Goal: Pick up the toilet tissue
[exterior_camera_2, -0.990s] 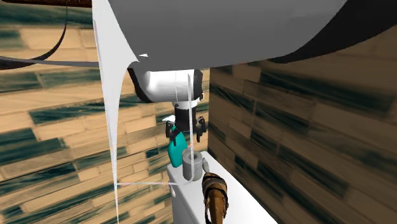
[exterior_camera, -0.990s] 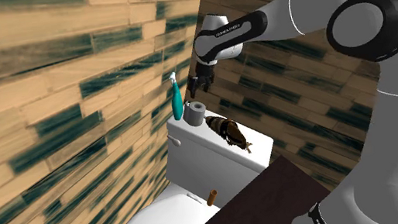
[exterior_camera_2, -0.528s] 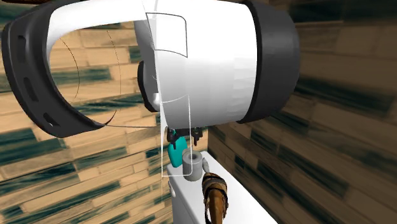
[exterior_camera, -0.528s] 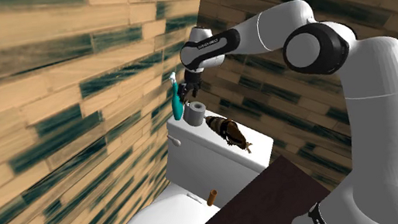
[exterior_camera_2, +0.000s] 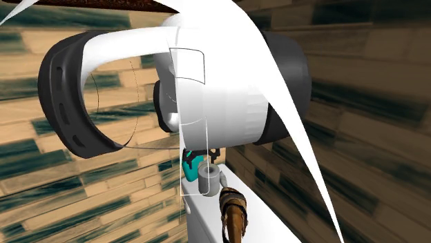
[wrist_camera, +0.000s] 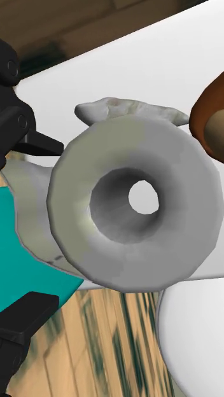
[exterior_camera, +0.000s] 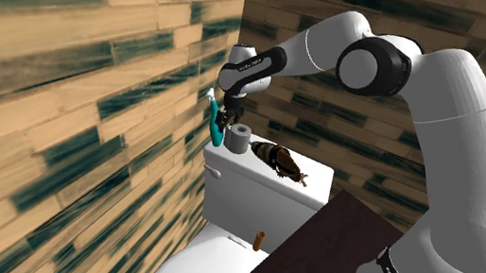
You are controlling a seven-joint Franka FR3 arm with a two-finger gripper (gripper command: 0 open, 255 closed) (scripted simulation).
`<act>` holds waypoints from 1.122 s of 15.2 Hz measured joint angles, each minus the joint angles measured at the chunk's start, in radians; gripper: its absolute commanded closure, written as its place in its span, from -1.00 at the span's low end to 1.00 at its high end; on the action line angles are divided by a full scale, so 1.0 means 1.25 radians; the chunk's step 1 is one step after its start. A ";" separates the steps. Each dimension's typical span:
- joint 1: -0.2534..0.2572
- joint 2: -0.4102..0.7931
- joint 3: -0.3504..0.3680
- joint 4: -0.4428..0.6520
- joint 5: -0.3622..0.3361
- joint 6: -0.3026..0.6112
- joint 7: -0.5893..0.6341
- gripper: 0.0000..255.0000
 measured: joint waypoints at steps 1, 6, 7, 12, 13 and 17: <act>0.000 0.002 0.000 0.001 0.000 0.001 0.000 1.00; 0.000 0.002 0.000 0.003 0.000 0.002 0.000 1.00; 0.000 0.002 0.000 0.002 0.000 0.002 0.000 1.00; 0.001 -0.006 0.000 0.000 0.000 -0.005 0.001 1.00; 0.001 -0.013 0.000 -0.002 0.000 -0.010 0.002 1.00; 0.000 -0.039 -0.001 -0.001 -0.001 -0.038 0.001 1.00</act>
